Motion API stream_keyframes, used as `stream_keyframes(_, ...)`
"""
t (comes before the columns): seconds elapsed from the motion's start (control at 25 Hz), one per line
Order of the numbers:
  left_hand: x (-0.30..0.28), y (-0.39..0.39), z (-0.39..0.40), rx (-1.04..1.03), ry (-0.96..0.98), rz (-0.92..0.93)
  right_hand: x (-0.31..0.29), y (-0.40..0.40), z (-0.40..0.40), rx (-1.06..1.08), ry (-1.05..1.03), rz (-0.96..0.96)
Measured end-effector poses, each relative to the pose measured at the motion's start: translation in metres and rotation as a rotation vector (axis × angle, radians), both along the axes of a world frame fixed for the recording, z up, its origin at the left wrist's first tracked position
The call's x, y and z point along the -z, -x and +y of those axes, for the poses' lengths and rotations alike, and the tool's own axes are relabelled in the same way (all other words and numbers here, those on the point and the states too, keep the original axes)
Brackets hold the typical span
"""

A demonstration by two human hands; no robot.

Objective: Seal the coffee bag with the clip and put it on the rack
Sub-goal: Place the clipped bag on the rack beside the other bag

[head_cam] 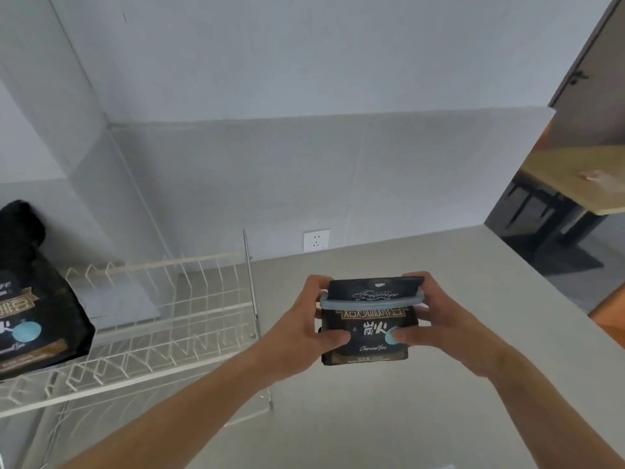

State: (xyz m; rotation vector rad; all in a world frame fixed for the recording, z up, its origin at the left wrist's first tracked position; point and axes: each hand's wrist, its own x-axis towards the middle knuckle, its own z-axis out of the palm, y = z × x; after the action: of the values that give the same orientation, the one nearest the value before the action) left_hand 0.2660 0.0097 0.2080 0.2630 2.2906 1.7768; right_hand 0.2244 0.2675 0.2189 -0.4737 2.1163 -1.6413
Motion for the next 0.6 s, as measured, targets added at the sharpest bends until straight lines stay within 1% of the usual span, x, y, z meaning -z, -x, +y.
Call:
stream_keyframes(0.16, -0.09, 0.012, -0.053, -0.002, -0.083, 0.17, -0.091, 0.008, -0.043, -0.034, 0.112, 0.125)
stream_keyframes(0.28, -0.136, 0.015, -0.101, -0.043, -0.089, 0.276, -0.127, 0.017, -0.096, -0.024, 0.209, 0.234)
stream_keyframes(0.36, -0.15, 0.014, -0.137, -0.107, -0.115, 0.309, -0.137, 0.023, -0.142, -0.005, 0.232, 0.308)
stream_keyframes(0.44, -0.151, 0.009, -0.172, -0.161, -0.172, 0.302, -0.134, 0.027, -0.186, -0.006, 0.253, 0.324)
stream_keyframes(0.6, -0.13, -0.01, -0.237, -0.273, -0.219, 0.234, -0.11, 0.026, -0.262, -0.087, 0.353, 0.202)
